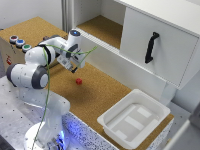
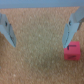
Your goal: Push the pink block to the right
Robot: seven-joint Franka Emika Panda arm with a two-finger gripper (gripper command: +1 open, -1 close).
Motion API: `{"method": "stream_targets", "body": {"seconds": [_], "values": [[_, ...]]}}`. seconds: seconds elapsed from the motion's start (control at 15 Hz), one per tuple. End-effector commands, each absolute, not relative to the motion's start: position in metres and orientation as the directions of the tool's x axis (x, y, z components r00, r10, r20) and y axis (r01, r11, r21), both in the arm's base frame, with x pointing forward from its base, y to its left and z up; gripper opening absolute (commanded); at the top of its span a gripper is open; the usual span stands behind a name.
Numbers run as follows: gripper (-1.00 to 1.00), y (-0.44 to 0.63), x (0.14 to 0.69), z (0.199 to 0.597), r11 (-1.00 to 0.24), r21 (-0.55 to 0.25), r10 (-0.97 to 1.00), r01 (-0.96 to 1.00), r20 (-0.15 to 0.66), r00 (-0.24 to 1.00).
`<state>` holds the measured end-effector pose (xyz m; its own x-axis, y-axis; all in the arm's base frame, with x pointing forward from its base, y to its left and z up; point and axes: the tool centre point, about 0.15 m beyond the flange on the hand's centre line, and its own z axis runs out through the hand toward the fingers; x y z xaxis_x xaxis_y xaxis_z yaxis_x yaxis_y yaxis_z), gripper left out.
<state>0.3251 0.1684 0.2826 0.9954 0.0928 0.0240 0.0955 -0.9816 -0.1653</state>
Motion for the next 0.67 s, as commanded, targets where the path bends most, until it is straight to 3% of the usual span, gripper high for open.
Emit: {"method": "stream_targets", "body": {"seconds": [0.0, 0.33, 0.6], "values": [[1.0, 0.167, 0.351, 0.222, -0.982, -0.155, 0.124, 0.11, -0.083, 0.989], [1.0, 0.182, 0.363, 0.202, -0.984, -0.154, 0.107, 0.093, -0.086, 0.991], [1.0, 0.187, 0.36, 0.213, -0.986, -0.152, 0.079, 0.07, -0.053, 0.996]]}}
